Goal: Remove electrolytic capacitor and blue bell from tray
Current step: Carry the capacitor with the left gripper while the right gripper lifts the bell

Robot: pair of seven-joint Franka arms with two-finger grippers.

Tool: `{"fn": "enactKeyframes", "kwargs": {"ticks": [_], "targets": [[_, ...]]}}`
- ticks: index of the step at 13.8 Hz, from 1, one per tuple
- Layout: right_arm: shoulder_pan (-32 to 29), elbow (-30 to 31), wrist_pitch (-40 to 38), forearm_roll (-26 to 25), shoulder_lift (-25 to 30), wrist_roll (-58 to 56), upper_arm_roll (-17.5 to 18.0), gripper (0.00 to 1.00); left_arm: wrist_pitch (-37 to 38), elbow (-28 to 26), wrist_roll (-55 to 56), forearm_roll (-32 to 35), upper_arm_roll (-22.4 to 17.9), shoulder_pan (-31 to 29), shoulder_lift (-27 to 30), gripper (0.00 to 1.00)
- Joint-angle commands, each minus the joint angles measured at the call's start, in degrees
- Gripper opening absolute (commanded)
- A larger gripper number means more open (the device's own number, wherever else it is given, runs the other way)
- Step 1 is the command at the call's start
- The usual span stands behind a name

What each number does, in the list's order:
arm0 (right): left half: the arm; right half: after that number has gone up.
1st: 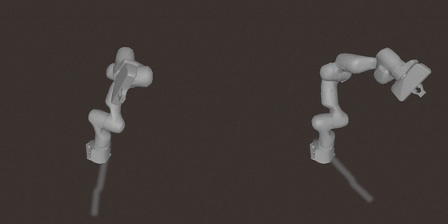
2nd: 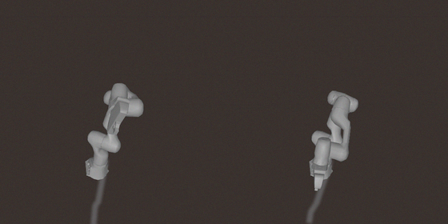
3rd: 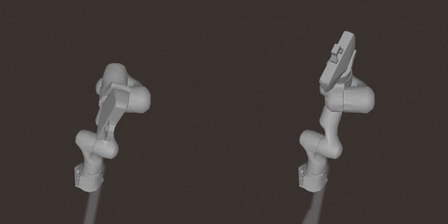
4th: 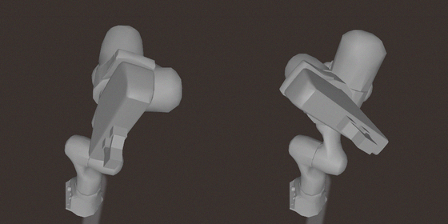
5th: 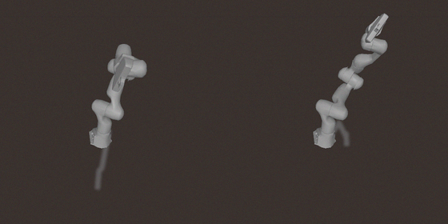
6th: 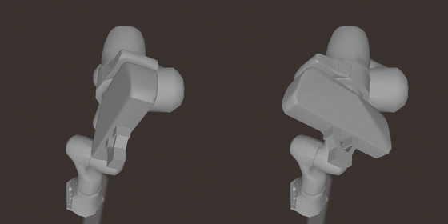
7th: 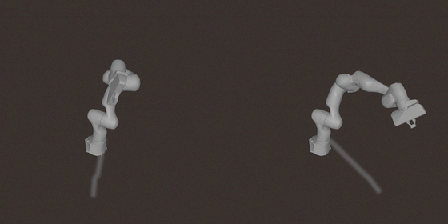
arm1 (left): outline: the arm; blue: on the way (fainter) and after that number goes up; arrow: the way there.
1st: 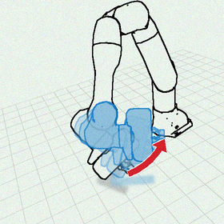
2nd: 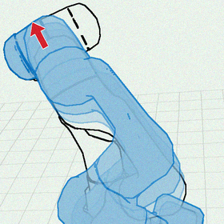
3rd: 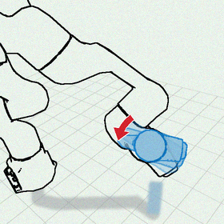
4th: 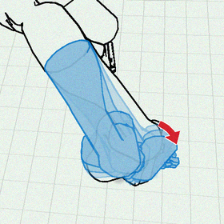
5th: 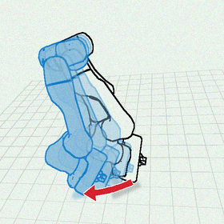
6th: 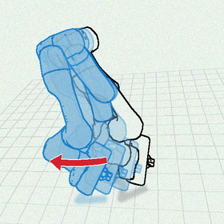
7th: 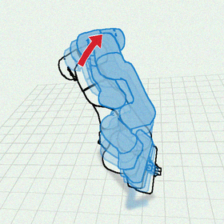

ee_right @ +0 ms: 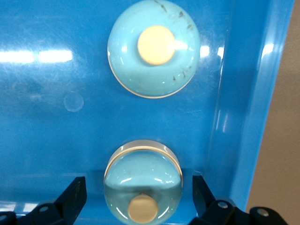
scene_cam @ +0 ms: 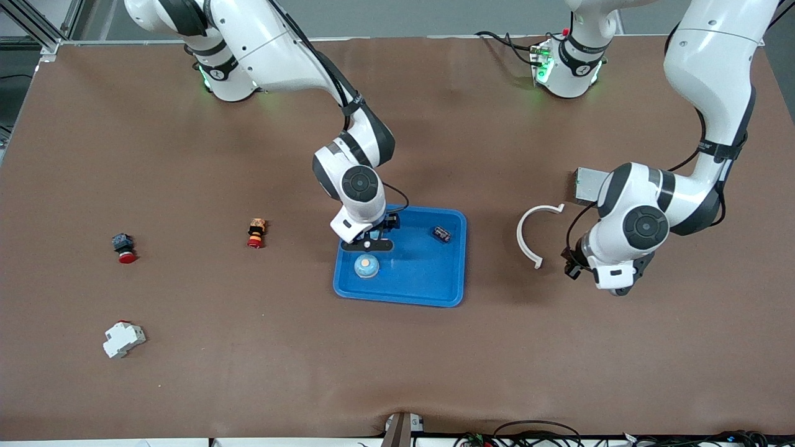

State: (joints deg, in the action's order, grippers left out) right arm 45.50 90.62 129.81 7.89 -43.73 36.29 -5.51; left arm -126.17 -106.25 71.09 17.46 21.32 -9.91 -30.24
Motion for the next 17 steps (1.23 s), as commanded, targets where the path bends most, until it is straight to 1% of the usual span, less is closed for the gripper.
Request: {"fn": "enactKeyframes", "kwargs": {"ticks": [1, 2, 4, 5, 6, 7, 9, 10, 12, 13, 14, 17], "targets": [[0.21, -0.62, 0.09, 0.19, -0.3, -0.08, -0.12, 0.75, -3.46, -5.96, 0.37, 1.7, 1.01, -0.63, 1.5, 0.0], [0.21, -0.62, 0.09, 0.19, -0.21, -0.08, -0.12, 0.58, -4.25, -7.46, 0.37, 1.7, 1.01, -0.81, 1.59, 0.0], [0.03, -0.7, 0.09, 0.28, -0.21, -0.08, -0.12, 0.32, -4.35, -8.61, 0.45, 1.62, 1.01, -0.9, 1.33, 0.0], [-0.06, -0.88, 0.01, 0.19, -0.12, -0.08, -0.12, 0.19, -4.35, -8.97, 0.45, 1.62, 1.01, -1.42, 1.24, 0.06], [-0.23, -0.88, -0.26, 0.19, -0.12, -0.08, -0.12, 0.17, -4.35, -9.06, 0.37, 1.62, 1.01, -1.6, 1.07, 0.16], [-0.32, -0.88, -0.61, 0.19, 0.05, -0.17, -0.12, 0.16, -4.35, -9.06, 0.37, 1.7, 1.01, -1.6, 0.98, 0.34], [-0.49, -1.31, -0.79, 0.19, 0.49, -0.35, -0.12, 0.16, -4.35, -8.62, 0.19, 1.62, 1.01, -1.69, 0.98, 1.0], [-0.5, -1.41, -1.05, 0.19, 0.84, -0.43, -0.12, 0.16, -4.26, -8.18, 0.19, 1.62, 1.09, -1.69, 1.06, 1.0], [-0.67, -1.93, -5.5, 0.1, 3.55, -0.96, -0.29, 0.14, -3.48, -6.26, 0.98, 1.62, 1.18, -1.51, 1.85, 1.0], [-1.63, -2.19, -8.75, 0.1, 5.74, -3.14, -0.38, 0.13, -2.08, -4.25, 1.16, 1.27, 1.35, -1.16, 2.46, 1.0], [-3.12, -2.11, -12.18, 0.1, 8.46, -6.73, -0.38, 0.13, 0.89, -1.96, 1.16, 0.92, 2.31, -0.99, 2.99, 1.0], [-8.3, -1.94, -22.2, 0.1, 15.58, -17.98, -0.47, 0.13, 9.78, 7.17, 1.51, 0.56, 6.7, -0.55, 2.47, 1.0]]}}
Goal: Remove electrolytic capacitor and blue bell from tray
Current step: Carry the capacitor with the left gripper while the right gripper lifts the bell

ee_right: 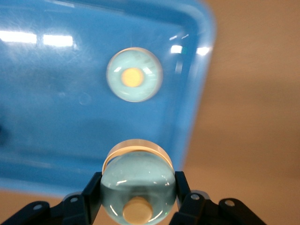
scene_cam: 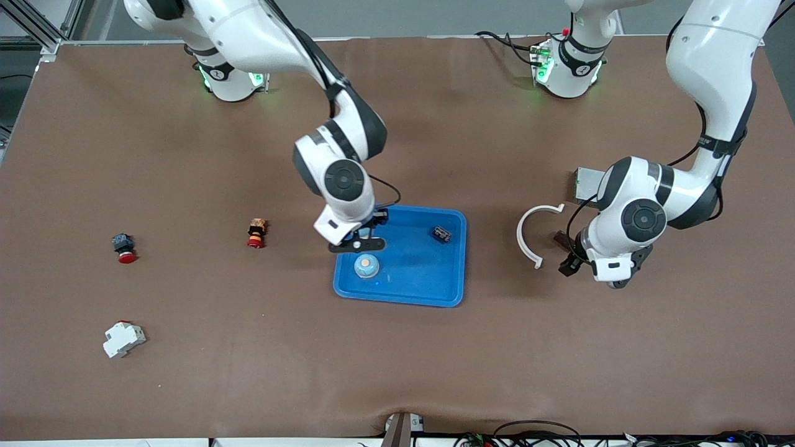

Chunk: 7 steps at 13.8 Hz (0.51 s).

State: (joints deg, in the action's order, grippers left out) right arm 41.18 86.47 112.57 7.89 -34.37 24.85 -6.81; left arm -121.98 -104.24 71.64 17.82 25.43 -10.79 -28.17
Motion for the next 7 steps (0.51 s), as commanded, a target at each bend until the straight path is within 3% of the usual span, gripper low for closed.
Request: {"fn": "enactKeyframes", "kwargs": {"ticks": [1, 3, 7], "targets": [[-5.31, 2.39, -7.69, -0.33, 8.25, -8.83, 0.75, 0.13, 7.01, 7.36, 1.04, -0.84, 4.08, 0.33, 0.22, 1.0], [-7.59, 3.35, -12.18, -1.03, 11.94, -13.41, 0.66, 0.13, 7.2, 9.22, 3.92, -2.96, 6.02, 0.86, 0.13, 1.0], [-12.78, 6.94, -15.54, -6.74, 18.18, -24.29, 0.66, 0.12, 7.11, 15.81, 14.47, -2.79, 5.94, 9.81, -4.51, 1.0]]}}
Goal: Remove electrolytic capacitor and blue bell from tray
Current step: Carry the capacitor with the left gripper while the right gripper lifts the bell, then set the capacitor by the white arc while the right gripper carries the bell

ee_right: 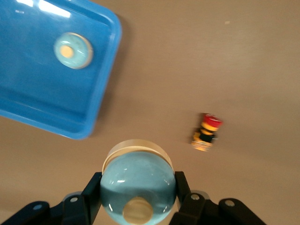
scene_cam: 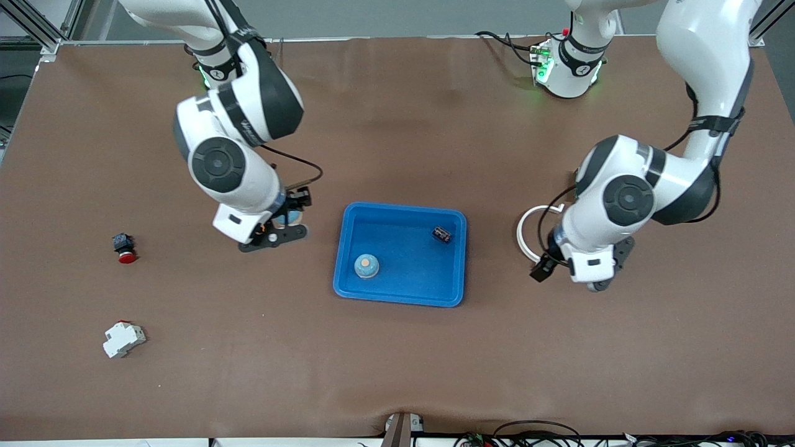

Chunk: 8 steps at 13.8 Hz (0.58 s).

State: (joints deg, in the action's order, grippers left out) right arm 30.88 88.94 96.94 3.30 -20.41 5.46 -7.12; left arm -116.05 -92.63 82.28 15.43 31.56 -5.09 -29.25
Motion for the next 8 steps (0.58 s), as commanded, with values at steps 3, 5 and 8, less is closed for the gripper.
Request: {"fn": "enactKeyframes", "kwargs": {"ticks": [3, 5, 8], "targets": [[-7.13, 7.56, 0.27, -4.61, 7.39, -13.96, 0.97, 0.12, 0.22, 5.88, 7.1, -0.23, -0.36, 7.97, -5.2, 1.0], [-10.73, 8.88, 0.88, -4.79, 8.1, -19.85, 0.97, 0.12, -1.71, 6.06, 11.21, 0.65, -0.45, 10.96, -6.34, 1.0], [-16.36, 11.42, 5.08, -4.88, 8.01, -29.42, 0.97, 0.12, -3.47, 6.15, 12.91, 2.14, -0.45, 14.21, -8.27, 1.0]]}}
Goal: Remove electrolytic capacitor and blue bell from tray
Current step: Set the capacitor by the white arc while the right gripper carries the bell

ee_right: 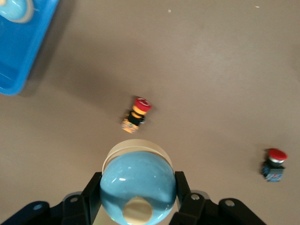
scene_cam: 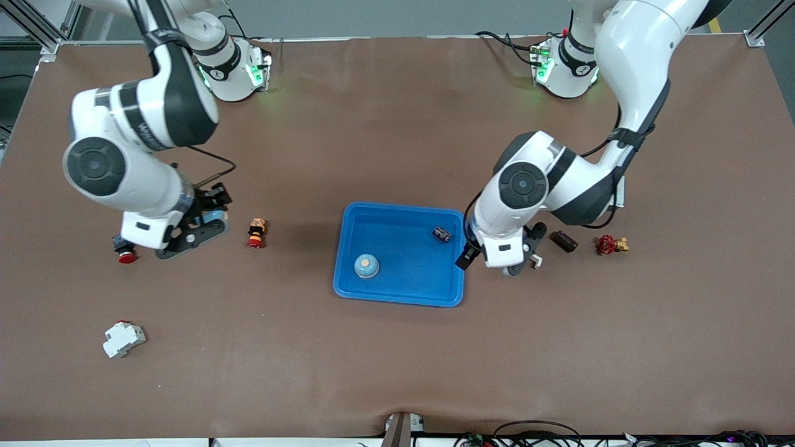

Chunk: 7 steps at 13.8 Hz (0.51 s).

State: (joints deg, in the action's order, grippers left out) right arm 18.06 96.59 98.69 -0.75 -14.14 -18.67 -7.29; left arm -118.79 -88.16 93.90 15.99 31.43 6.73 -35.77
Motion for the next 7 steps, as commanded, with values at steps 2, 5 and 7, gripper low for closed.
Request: {"fn": "enactKeyframes", "kwargs": {"ticks": [2, 5, 7], "targets": [[-7.14, 7.27, 9.82, -0.83, 1.57, -12.06, 1.13, 0.12, -1.62, 1.68, 1.63, 2.9, -0.67, 4.16, -2.63, 1.0], [-9.96, 11.06, 16.52, -0.83, 1.22, -16.83, 1.13, 0.12, -2.94, 1.59, 2.86, 6.24, -1.63, 6.8, -3.95, 1.0], [-10.76, 15.44, 22.21, -0.83, 0.95, -16.84, 1.13, 0.13, -3.11, 1.68, 4.27, 7.56, -2.86, 8.73, -5.1, 1.0]]}}
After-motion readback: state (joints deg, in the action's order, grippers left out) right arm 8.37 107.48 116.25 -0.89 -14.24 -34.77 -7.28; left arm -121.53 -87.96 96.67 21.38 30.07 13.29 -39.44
